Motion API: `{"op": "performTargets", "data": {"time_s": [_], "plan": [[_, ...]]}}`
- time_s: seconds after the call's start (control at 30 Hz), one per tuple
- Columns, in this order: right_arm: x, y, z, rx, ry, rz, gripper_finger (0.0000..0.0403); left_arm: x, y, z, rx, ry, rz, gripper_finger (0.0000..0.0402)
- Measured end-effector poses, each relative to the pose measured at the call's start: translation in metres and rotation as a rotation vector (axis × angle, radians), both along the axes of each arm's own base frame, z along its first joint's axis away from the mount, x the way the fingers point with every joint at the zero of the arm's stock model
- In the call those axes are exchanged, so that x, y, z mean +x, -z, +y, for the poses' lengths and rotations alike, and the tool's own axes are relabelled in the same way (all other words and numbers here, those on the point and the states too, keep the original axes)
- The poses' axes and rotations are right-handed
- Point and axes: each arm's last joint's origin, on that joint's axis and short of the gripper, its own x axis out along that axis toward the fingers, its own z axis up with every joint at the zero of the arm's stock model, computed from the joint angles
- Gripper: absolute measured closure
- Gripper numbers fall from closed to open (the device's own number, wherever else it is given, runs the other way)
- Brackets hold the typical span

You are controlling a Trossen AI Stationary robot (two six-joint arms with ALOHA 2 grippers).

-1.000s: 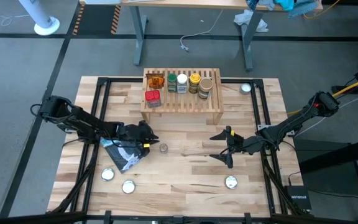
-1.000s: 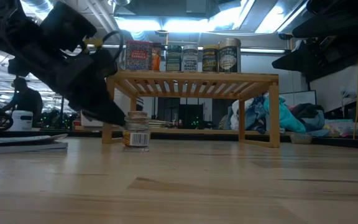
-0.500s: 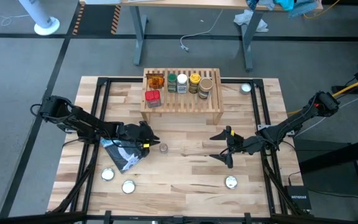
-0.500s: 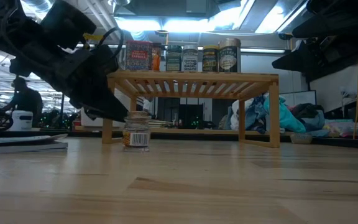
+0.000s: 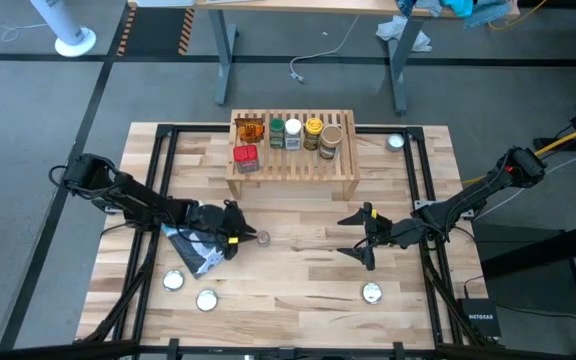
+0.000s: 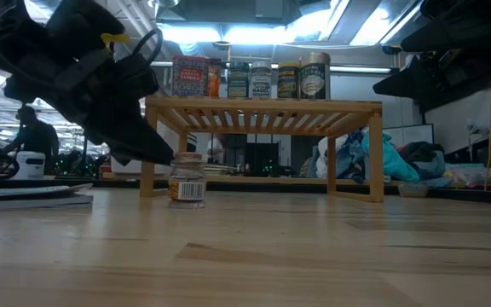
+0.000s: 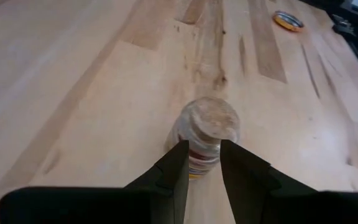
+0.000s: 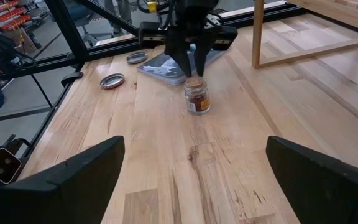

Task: Shelf spices
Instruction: Put the transparent seasoning bottle on the shelf

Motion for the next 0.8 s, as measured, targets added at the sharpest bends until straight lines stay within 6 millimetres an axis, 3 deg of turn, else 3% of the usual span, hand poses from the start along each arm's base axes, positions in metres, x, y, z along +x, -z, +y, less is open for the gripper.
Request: {"op": "performTargets", "data": {"time_s": [0.27,0.8], "plan": [[0.000,0.000,0.000,0.000,0.000,0.000,0.0006,0.001,-0.002,-0.008,-0.006,0.019,-0.014,0.0318],[0.000,0.000,0.000,0.000,0.000,0.000,0.0006,-0.001,0.004,0.011,0.077,-0.122,0.062,0.0318]]}}
